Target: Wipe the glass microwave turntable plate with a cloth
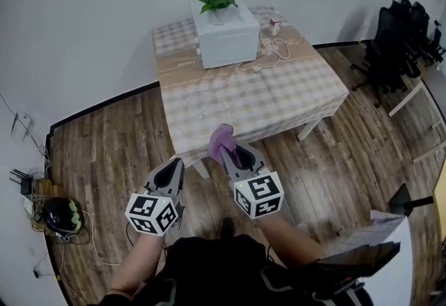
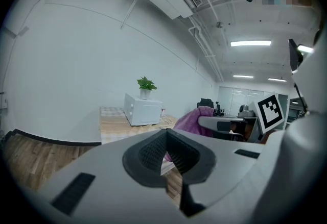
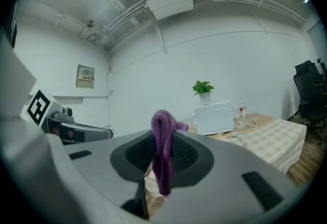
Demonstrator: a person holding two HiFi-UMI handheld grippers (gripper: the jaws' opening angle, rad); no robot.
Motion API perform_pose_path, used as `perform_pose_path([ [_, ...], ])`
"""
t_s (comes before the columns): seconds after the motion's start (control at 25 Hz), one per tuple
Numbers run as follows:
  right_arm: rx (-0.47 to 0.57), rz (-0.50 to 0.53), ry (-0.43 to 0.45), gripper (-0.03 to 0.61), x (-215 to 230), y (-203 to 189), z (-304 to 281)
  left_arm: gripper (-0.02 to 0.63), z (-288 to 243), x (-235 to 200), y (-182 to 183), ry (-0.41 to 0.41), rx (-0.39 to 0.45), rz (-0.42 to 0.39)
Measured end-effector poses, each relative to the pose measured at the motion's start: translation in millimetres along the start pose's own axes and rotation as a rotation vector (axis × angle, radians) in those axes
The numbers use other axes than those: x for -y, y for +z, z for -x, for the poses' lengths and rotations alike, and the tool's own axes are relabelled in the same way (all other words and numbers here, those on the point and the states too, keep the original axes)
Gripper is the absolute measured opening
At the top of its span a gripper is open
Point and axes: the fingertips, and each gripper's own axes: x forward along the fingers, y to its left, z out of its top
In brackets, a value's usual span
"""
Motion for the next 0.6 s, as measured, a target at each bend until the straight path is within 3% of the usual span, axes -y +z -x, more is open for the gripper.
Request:
perform_pose_path([
  [0.6, 0.01, -0.002, -0.03, 0.072, 38.3, 9.8, -30.8, 0.002, -48.0, -13.3, 8.2, -0.018, -0.016, 0.004],
])
